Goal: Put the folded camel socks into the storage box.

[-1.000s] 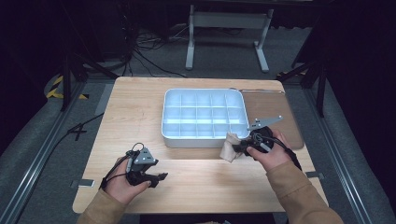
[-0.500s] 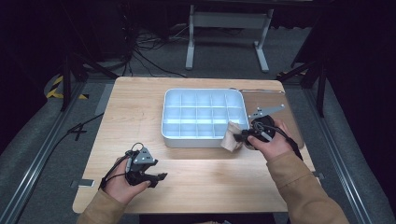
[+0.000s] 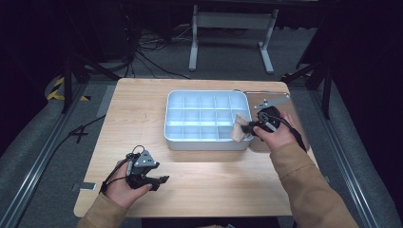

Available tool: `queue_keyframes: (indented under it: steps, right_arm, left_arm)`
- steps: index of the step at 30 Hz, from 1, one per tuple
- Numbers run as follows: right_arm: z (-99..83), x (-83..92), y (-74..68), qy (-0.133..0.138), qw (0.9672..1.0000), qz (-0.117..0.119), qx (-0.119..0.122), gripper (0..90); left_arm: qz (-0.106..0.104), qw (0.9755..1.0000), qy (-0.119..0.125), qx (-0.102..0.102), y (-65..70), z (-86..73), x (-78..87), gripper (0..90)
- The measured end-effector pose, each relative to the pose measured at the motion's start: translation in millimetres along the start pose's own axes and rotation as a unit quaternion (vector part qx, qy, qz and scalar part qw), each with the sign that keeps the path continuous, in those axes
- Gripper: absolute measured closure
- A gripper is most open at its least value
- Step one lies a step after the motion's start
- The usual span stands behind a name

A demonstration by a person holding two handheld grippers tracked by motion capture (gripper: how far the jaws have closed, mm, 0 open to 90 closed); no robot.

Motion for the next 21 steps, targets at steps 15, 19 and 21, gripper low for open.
queue_keyframes:
  steps: [15,19,21]
  right_arm:
    - [7.3,-11.4,23.7,-0.025,0.9982,-0.047,0.028,74.0]
    - [6.2,-15.1,26.1,-0.033,0.9973,-0.055,0.035,73.9]
    - [5.0,-17.2,27.4,-0.038,0.9966,-0.06,0.041,73.8]
  left_arm:
    - [-0.004,1.0,0.006,-0.002,0.1,4.0,-1.8,38.1]
    - [-0.003,1.0,0.002,-0.007,-0.3,3.3,-1.6,38.1]
    - [-0.001,1.0,0.004,-0.007,-0.1,3.4,-2.0,38.1]
Point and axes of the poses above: each handheld gripper's, and its own axes: x roughly backward along the jaws, z roughly out of its top, y roughly to its right, the point moved 10 cm from there along -x, roughly forward along the jaws, and after that the axes turned 9 degrees about -z, right-handed, at the moved point
